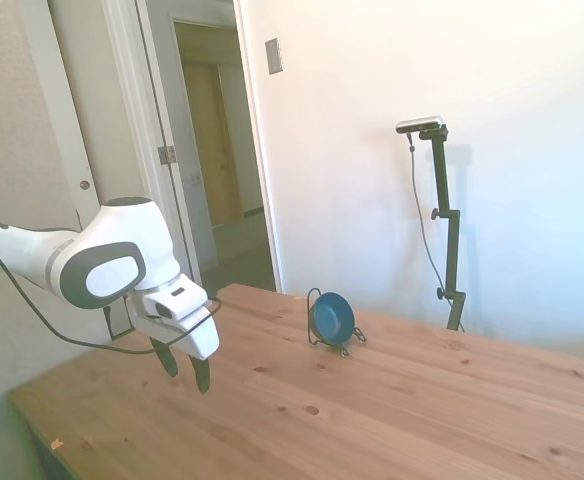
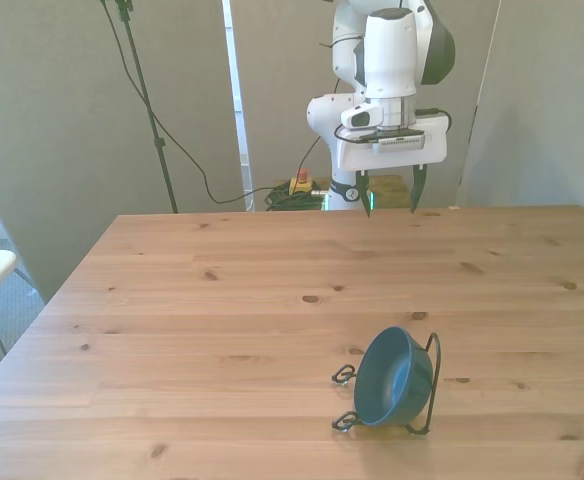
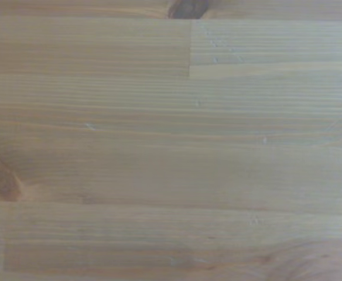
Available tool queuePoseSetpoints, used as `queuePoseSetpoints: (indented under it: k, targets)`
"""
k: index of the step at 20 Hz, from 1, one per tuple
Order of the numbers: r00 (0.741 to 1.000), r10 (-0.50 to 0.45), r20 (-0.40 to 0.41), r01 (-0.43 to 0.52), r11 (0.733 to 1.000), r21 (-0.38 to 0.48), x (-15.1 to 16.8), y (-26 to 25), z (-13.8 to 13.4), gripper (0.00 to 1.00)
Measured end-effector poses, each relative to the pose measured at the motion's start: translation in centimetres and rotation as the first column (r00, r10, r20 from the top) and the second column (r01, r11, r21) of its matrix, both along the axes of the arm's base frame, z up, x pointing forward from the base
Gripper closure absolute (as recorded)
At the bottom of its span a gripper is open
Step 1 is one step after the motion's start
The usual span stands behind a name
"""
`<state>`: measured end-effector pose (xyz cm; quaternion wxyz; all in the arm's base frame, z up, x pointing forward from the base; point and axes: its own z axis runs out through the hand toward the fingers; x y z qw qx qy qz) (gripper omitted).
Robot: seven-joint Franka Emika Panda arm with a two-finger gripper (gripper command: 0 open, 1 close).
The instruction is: Unload the bowl
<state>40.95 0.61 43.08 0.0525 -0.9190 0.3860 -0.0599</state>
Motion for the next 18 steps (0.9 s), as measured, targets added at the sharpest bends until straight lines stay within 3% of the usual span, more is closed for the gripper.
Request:
queuePoseSetpoints:
  k: [6,12,18]
  targets:
    - [1.0,0.011,-0.002,-0.011,1.0,-0.02,0.7,-0.2,-0.1,0.0]
    - [0.986,0.101,0.136,-0.095,0.994,-0.052,5.7,-2.0,1.9,0.0]
    - [0.969,0.135,0.207,-0.12,0.989,-0.083,10.4,-5.3,3.9,0.0]
